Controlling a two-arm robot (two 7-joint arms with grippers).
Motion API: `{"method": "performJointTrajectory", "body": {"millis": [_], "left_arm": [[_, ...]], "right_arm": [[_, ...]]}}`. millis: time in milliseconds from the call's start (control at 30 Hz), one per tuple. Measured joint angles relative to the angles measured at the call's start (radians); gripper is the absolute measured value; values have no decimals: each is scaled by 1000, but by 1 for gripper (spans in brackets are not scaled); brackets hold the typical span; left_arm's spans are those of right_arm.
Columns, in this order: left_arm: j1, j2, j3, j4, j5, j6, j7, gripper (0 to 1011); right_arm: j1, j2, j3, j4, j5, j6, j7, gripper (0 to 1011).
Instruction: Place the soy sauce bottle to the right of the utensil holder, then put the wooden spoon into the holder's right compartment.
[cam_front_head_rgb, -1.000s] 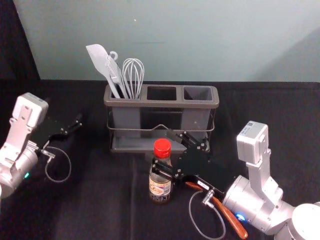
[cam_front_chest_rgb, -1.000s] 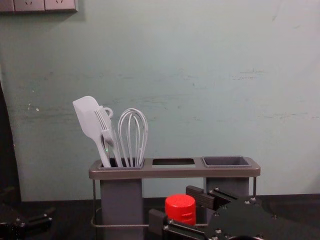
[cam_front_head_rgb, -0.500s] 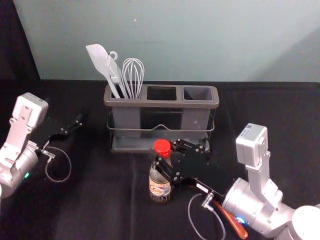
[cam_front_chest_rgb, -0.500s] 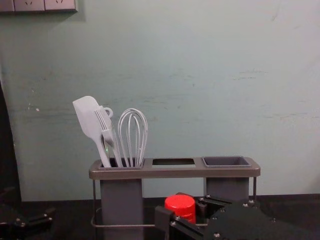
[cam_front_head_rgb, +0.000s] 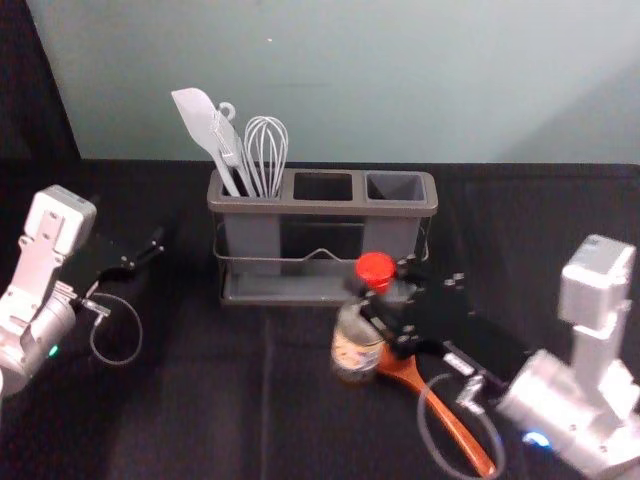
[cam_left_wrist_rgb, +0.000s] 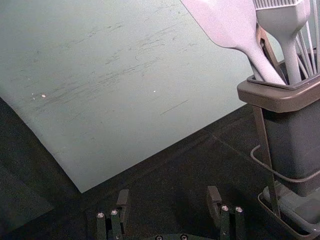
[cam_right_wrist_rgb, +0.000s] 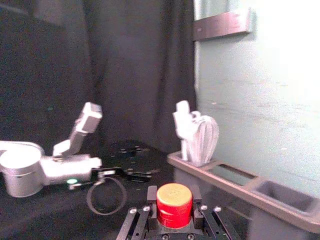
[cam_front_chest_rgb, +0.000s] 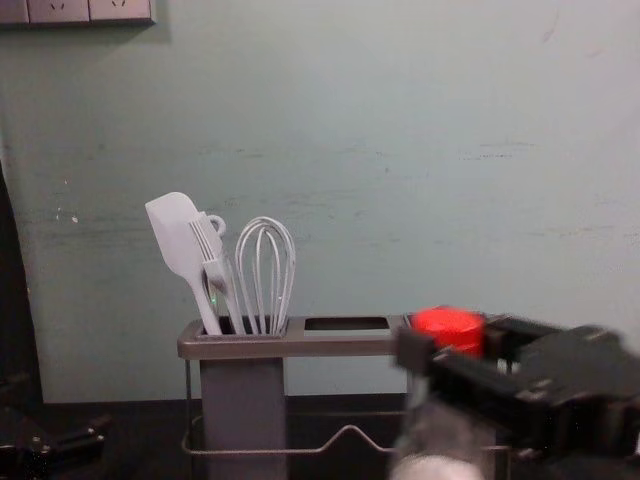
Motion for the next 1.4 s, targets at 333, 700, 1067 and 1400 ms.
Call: {"method": "performJointTrajectory", "body": {"millis": [333,700,1067,1400], "left_arm": [[0,0,0,0,0,0,0,1000],[0,0,0,0,0,0,0,1000],[0,0,0,0,0,0,0,1000],[0,0,0,0,0,0,0,1000]], "right_arm": [[-47,48,126,1,30,26,-35,381],[-61,62,218,46,26,32,-56,381],[65,30,216,162,45,65,-29,381],[203,-28,182,323,75,52,-9,381]]}}
